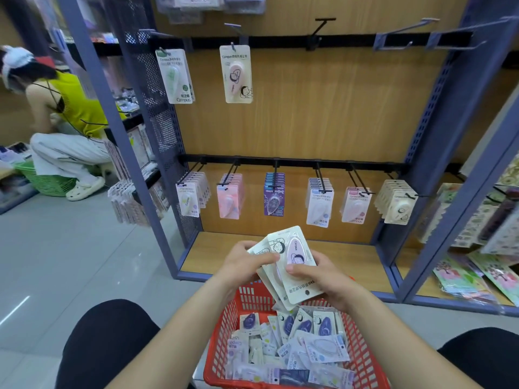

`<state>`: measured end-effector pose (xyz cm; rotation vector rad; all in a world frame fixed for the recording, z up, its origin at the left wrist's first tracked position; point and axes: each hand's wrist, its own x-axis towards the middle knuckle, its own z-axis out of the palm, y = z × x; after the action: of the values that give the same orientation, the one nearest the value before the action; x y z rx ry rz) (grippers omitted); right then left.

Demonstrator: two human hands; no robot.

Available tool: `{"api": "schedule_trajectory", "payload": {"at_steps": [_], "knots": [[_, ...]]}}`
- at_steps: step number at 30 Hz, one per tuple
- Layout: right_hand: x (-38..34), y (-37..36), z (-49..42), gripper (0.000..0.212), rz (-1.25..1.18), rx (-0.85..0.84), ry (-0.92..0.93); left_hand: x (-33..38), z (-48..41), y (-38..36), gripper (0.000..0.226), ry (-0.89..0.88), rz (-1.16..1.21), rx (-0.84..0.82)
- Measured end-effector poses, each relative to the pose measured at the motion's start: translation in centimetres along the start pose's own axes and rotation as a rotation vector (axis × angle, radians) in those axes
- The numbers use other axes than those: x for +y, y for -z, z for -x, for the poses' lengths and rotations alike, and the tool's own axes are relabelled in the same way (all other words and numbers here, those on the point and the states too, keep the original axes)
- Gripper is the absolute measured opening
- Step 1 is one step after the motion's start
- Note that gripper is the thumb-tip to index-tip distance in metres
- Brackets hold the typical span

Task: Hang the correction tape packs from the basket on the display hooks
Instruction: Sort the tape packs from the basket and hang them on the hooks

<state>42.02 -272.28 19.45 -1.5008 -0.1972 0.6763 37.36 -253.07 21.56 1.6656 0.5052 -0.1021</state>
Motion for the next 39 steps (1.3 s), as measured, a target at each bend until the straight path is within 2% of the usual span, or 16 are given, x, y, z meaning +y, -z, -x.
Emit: {"api": "schedule_trajectory", "payload": {"at_steps": [2,5,9,11,14,16,18,21,24,27,31,33,36,39], "knots": [[-0.3,0.3,-0.1,0.044,0.044,-0.032,-0.013,0.7,-0.1,0.5,0.067,-0.003,-0.086,-0.037],[-0.9,0.7,-0.4,0.056,0.142,-0.098,-0.045,1.4,-0.1,1.1,0.068,0.006,-0.243,-0.091],[-1.6,1.0,-1.0,0.080,0.218,-0.062,-0.048,1.3,-0.5,1.2,0.046,-0.005,-0.179,-0.184],[-1.7,0.9,-1.0,0.081,0.204,-0.023,-0.025,0.7,-0.8,1.0,0.043,-0.026,-0.116,-0.145],[-1.4,0.6,-0.9,0.063,0.221,0.046,0.024,-0.3,-1.0,0.3,0.058,-0.023,-0.002,-0.056],[-0.8,0.2,-0.8,0.053,0.220,0.142,0.061,-0.8,-1.2,-0.1,0.061,-0.009,0.073,-0.011],[-0.1,-0.4,-0.8,0.054,0.173,0.272,0.085,-1.3,-1.4,-0.5,0.054,0.007,0.143,0.020],[0.8,-1.5,-0.6,0.058,0.103,0.417,0.116,-2.0,-1.9,-1.0,0.043,0.026,0.182,0.061],[1.9,-2.4,-0.6,0.064,0.067,0.521,0.107,-2.9,-2.3,-1.5,0.044,0.037,0.210,0.088],[3.2,-2.8,-0.8,0.081,0.048,0.553,0.017,-4.1,-2.9,-2.0,0.054,0.047,0.226,0.127],[5.0,-3.5,-0.9,0.105,-0.252,0.504,-0.075,-5.1,-2.6,-3.1,0.059,0.069,0.310,0.232],[5.6,-3.8,-1.1,0.111,-0.293,0.574,-0.047,-5.3,-1.9,-3.9,0.070,0.074,0.385,0.239],[6.1,-3.3,-1.5,0.093,-0.332,0.708,0.044,-6.1,-1.7,-4.8,0.093,0.104,0.437,0.192],[6.6,-2.5,-1.8,0.076,-0.416,0.755,0.075,-6.5,-1.6,-4.9,0.078,0.081,0.417,0.127]]}}
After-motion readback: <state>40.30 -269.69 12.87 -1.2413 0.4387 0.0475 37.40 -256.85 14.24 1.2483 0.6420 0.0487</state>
